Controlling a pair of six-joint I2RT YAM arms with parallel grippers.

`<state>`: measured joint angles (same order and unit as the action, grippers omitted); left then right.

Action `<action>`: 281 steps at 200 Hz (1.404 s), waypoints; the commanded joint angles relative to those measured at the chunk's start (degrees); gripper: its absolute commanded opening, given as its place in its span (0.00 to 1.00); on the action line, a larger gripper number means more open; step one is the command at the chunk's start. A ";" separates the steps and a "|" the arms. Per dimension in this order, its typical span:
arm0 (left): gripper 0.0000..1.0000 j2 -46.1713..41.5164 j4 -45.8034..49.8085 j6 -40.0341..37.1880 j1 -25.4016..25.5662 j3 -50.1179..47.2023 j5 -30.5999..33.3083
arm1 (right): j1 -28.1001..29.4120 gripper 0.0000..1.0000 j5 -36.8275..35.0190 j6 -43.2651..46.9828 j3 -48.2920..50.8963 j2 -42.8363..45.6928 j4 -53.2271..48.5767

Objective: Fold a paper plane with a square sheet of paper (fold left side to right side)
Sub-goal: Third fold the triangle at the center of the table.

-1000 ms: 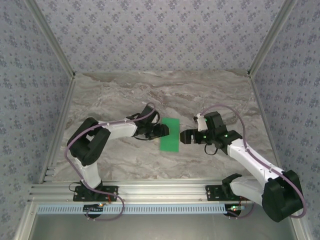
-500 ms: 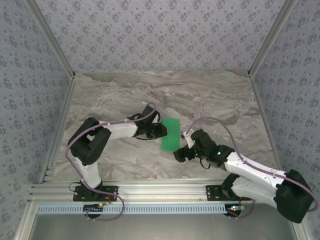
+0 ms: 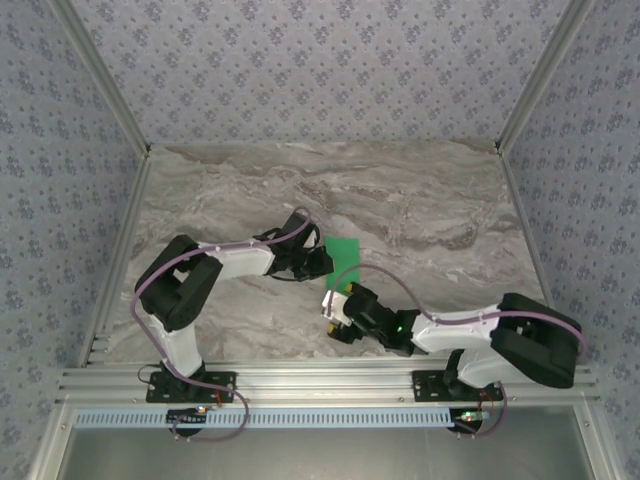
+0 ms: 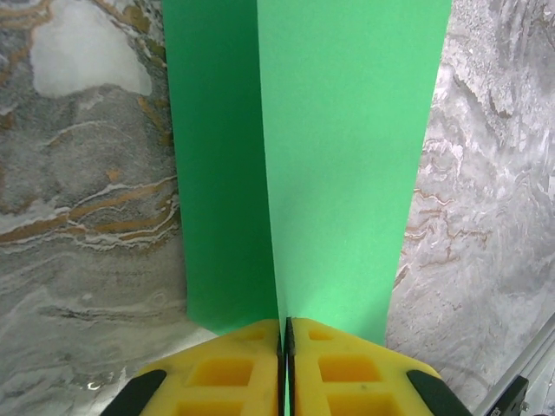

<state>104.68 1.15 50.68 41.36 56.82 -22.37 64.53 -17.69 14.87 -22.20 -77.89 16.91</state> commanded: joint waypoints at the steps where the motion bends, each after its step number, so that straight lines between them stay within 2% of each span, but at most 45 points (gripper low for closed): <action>1: 0.10 -2.58 -1.14 0.39 0.22 -0.48 -1.33 | 0.59 0.90 -4.83 4.08 -2.78 -4.32 6.87; 28: 0.11 -2.66 -1.21 0.48 0.23 -0.68 -1.66 | 0.23 0.79 -5.65 3.46 -4.32 -7.56 9.63; 41: 0.11 -2.74 -1.17 0.52 0.27 -0.74 -1.71 | -0.07 0.77 -6.12 3.02 -4.69 -8.36 10.76; 56: 0.11 -2.82 -1.15 0.49 0.21 -0.83 -1.71 | -0.93 0.69 -5.70 2.26 -5.16 -8.86 10.83; 89: 0.10 -3.00 -1.06 0.35 0.28 -0.84 -1.69 | -1.76 0.44 -4.27 1.39 -5.42 -8.47 9.28; 121: 0.14 -3.73 -0.06 -0.31 0.25 -0.74 -1.19 | -4.20 0.15 2.86 -0.38 -4.21 -6.24 6.90; 140: 0.17 -4.36 1.24 -1.16 0.18 -0.66 -0.32 | -5.53 0.05 6.84 -0.72 -4.04 -4.52 4.41; 208: 0.42 -11.70 9.46 -5.92 -1.52 0.11 4.51 | -9.48 0.01 20.82 -6.31 -5.61 -2.39 -4.62; 246: 0.43 -13.06 14.22 -8.32 -2.07 2.10 7.08 | -12.25 0.01 26.25 -11.41 -6.10 -1.70 -3.33; 281: 0.35 -7.90 11.98 -10.19 -1.62 5.44 2.64 | -14.36 0.01 29.59 -14.20 -6.61 -1.71 -2.60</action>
<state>92.99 12.88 43.31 39.42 58.02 -17.26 51.33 7.40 4.75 -27.09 -80.68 14.39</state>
